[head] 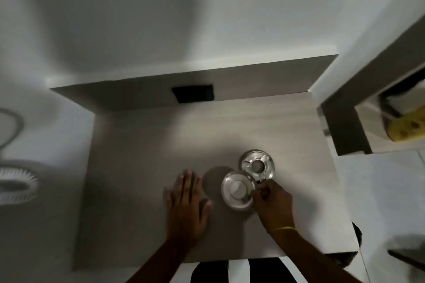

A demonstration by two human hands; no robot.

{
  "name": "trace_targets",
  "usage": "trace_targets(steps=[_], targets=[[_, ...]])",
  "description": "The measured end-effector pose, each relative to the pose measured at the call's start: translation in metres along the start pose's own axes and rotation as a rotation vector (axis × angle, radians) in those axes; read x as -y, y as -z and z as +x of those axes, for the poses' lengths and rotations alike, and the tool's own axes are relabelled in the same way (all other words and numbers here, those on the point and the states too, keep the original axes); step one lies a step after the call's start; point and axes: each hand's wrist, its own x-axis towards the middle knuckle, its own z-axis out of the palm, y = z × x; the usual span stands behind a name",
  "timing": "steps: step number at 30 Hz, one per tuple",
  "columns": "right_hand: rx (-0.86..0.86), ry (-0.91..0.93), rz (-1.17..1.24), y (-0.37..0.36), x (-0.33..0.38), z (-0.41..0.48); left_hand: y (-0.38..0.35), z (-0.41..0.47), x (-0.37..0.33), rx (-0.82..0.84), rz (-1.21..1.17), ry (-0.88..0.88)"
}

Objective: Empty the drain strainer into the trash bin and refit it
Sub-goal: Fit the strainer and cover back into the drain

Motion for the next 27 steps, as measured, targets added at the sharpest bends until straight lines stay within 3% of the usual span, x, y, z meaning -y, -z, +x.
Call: trace_targets(steps=[5,9,18,21,25,27], targets=[[0.067,-0.018,0.063,-0.052,0.031,0.021,-0.015,0.02,0.015,-0.037,0.015,0.029],[0.02,-0.04,0.05,-0.073,0.041,0.028,-0.024,0.02,0.019,-0.08,0.028,0.014],[-0.039,-0.067,-0.02,-0.079,0.054,0.018,-0.028,0.02,0.019,-0.133,0.034,0.015],[-0.081,0.003,-0.11,-0.069,0.056,0.015,-0.03,0.02,0.02,-0.142,0.035,0.016],[-0.191,0.283,-0.248,-0.034,0.047,0.023,-0.033,0.021,0.021,-0.132,0.014,0.027],[-0.108,0.347,-0.404,-0.02,0.04,0.033,-0.032,0.021,0.02,-0.124,0.012,0.033]])
